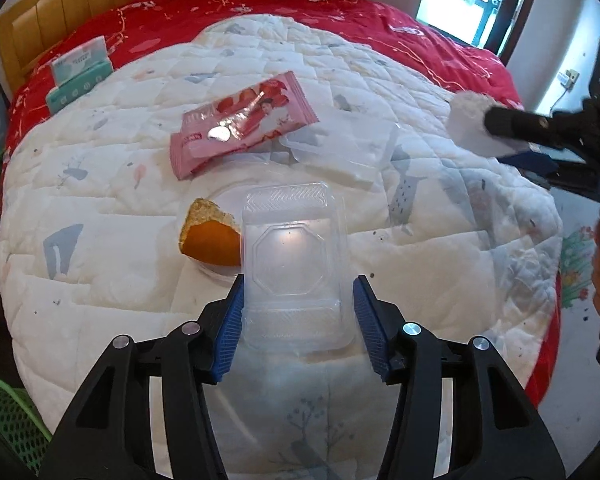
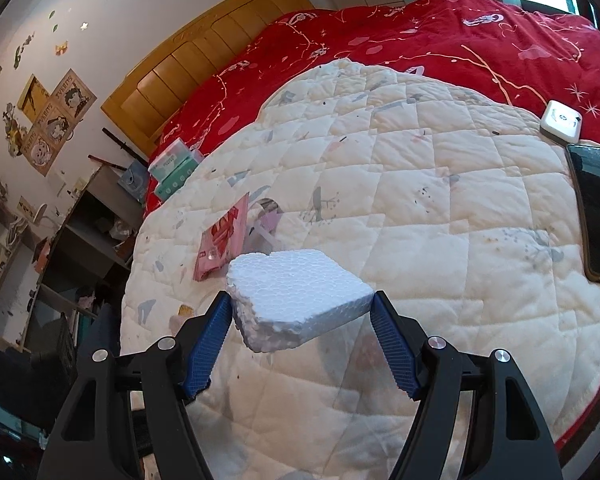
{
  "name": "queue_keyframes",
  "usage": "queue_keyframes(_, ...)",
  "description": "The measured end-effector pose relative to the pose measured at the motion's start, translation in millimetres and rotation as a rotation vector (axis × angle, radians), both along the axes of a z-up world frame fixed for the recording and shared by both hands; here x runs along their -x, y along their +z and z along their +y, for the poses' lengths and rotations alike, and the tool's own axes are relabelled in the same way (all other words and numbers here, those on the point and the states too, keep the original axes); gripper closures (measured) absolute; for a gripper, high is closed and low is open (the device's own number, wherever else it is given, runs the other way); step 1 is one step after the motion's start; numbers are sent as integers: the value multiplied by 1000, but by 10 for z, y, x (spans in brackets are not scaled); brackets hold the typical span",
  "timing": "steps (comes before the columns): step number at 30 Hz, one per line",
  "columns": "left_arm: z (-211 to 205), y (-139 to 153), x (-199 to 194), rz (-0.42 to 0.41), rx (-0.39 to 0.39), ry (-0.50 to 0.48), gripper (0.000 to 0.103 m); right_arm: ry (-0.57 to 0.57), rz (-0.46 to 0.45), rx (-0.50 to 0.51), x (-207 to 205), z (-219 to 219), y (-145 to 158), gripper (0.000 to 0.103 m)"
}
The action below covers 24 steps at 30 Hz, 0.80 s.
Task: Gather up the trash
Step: 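Grasp the clear rectangular plastic container with the left tool while the right tool holds the foam, then carry the container to the wastebasket and drop it while the right tool carries the foam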
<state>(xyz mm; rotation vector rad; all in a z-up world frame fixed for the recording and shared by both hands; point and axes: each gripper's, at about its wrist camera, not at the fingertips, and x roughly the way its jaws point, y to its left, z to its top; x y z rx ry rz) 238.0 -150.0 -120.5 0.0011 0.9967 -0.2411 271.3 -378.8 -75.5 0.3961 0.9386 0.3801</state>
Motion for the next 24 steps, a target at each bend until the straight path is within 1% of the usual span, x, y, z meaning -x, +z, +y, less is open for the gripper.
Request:
queue_keyframes(3,70,55,64,-12,21,8,51,3,-10,0,109,31,17,35)
queue_keyframes(8,285,241,278,-43,66,21,51,19,-33,1,322,160,87,35)
queue_keyframes(12,577,427,529,-75,94,52,51,43,-53,0,529,344,150,35)
queue_keyframes(17,946,567,820,-99,111,98,51,91,-60,9,783,664,168,35)
queue_keyframes(24,1610,681,1246,-127,120,209,51,158,-81,18,1086,1152,227,35)
